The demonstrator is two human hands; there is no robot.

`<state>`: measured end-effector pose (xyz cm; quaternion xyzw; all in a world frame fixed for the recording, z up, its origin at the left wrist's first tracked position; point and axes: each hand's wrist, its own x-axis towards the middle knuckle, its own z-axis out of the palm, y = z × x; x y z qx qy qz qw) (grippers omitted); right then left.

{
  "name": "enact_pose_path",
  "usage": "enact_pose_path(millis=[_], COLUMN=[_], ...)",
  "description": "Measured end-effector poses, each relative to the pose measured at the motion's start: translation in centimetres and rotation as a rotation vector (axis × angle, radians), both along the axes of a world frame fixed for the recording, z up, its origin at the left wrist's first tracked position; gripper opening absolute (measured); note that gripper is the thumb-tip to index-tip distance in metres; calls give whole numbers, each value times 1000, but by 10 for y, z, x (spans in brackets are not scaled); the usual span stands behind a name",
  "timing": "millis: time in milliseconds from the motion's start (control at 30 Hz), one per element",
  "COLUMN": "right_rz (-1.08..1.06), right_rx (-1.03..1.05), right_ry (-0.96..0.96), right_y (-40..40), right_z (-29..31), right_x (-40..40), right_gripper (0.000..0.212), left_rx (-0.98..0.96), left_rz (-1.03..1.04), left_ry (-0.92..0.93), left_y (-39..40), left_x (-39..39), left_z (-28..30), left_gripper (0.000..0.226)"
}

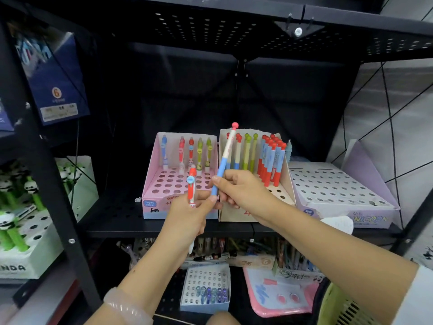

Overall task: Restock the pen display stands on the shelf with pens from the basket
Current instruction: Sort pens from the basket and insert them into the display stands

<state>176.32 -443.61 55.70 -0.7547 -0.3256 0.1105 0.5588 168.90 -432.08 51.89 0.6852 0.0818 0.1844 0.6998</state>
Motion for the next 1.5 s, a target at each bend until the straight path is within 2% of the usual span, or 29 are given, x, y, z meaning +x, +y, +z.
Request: enact_pose_path(millis=[267,400,467,533,633,733,867,967,1100,1200,1267,1333,1400,1500], right_rz=[-110,-336,-447,-472,-437,-422,-452,-434,-384,-384,-401,-465,-501,-269], right_rx=[77,146,74,-37,-201,-216,-247,-318,-428,-491,-524,-460,-287,-32], right_ry=[-59,-219,-392,-486,-534,-534,-602,-563,-614,-529,-497,-514,-544,-382], right_y=[2,-2,-4,-3,0,2,6,7,9,9,9,8,8,14], right_z=[10,30,37,33,18,12,14,12,-4,-12,-13,-11,-5,11], right_x=[14,36,50,59,65,66,70,73,73,78,77,70,55,29], right_gripper=[22,22,21,19,21,20,20,20,24,32,30,20,14,11], left_rx=[-34,-89,-165,-275,-374,-401,-350,-303,-222,-172,-157,-164,-159,-162], left_rz=[33,49,27,-24,-88,-93,-57,-27,-8,-12,4,15,14,7], left_ry=[21,42,59,48,48,30,31,2,-27,-57,-74,-85,-96,-113], left_y=[3,7,9,9,9,9,11,12,11,12,12,12,12,9], left_x=[-2,0,0,-1,-4,-6,-5,-4,-4,-7,-8,-10,-9,-7], left_z=[-7,-8,-8,-7,-4,-2,-2,-4,-6,-5,-4,-3,-3,-1], left_gripper=[12,12,19,23,28,33,24,17,13,16,20,22,22,19])
